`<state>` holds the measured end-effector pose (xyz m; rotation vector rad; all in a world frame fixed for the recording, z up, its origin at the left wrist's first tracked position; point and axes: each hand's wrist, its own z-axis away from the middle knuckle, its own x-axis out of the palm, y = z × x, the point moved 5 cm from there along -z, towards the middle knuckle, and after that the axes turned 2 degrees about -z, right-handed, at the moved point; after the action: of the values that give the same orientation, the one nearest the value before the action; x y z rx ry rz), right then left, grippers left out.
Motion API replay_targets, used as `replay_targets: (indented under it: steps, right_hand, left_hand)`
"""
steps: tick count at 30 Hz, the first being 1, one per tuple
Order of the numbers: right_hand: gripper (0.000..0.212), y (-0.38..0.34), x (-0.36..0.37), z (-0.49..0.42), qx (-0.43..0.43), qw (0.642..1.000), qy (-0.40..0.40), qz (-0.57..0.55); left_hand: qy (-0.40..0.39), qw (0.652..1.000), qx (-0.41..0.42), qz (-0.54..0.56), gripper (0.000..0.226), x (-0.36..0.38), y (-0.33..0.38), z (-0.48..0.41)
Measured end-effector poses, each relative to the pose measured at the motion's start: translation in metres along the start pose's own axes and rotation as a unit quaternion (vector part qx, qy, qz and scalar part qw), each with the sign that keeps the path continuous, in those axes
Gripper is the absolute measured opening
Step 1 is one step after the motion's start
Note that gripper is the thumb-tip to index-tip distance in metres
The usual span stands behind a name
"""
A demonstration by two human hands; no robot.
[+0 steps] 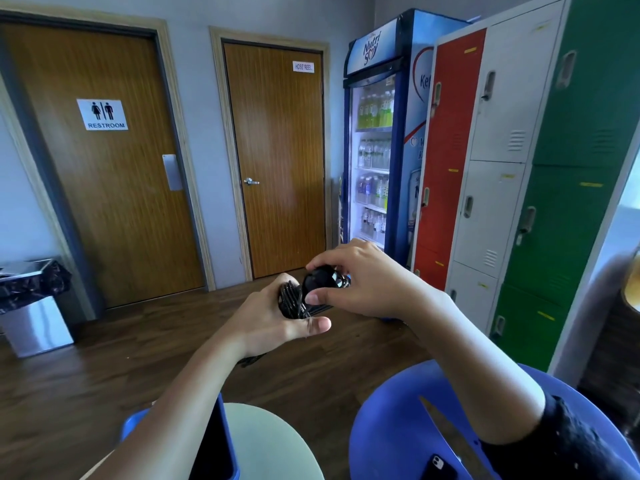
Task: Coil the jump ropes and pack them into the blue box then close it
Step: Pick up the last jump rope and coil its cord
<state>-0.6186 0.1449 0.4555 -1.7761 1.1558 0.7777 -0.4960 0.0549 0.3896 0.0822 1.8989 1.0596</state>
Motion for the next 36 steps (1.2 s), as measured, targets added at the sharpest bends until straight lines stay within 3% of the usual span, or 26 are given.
replay_targets:
  steps: [10, 17, 22, 26, 30, 32, 36]
  right_hand:
    - [0.049, 0.003, 0.001, -0.007, 0.035, 0.998, -0.039, -0.028]
    - [0.03, 0.007, 0.007, -0.012, 0.087, 0.992, -0.05, -0.073]
    - [0.022, 0.006, 0.017, -0.012, 0.113, 0.99, -0.058, -0.061]
    - [0.014, 0.005, 0.019, -0.012, 0.117, 0.986, -0.022, -0.121]
    - [0.045, 0.004, 0.023, -0.004, 0.08, 0.988, -0.01, -0.134]
    - [0.054, 0.002, 0.025, 0.003, 0.062, 0.985, 0.037, -0.155]
    - [0.036, 0.004, 0.024, 0.018, 0.059, 0.961, 0.156, -0.222]
  left_hand:
    - [0.001, 0.999, 0.007, -0.045, 0.079, -0.004, -0.003, -0.003]
    - [-0.006, 0.994, 0.002, -0.105, 0.101, -0.002, -0.009, -0.011]
    - [-0.012, 0.993, -0.007, -0.12, 0.105, -0.002, -0.007, -0.009]
    - [0.006, 0.995, -0.012, -0.099, 0.096, -0.01, -0.001, -0.005]
    - [0.02, 0.995, -0.022, -0.091, 0.085, -0.015, 0.001, -0.003]
    - [0.028, 0.997, -0.016, -0.069, 0.087, -0.018, 0.001, -0.002]
    - [0.028, 0.998, -0.013, -0.05, 0.086, -0.019, 0.004, 0.0]
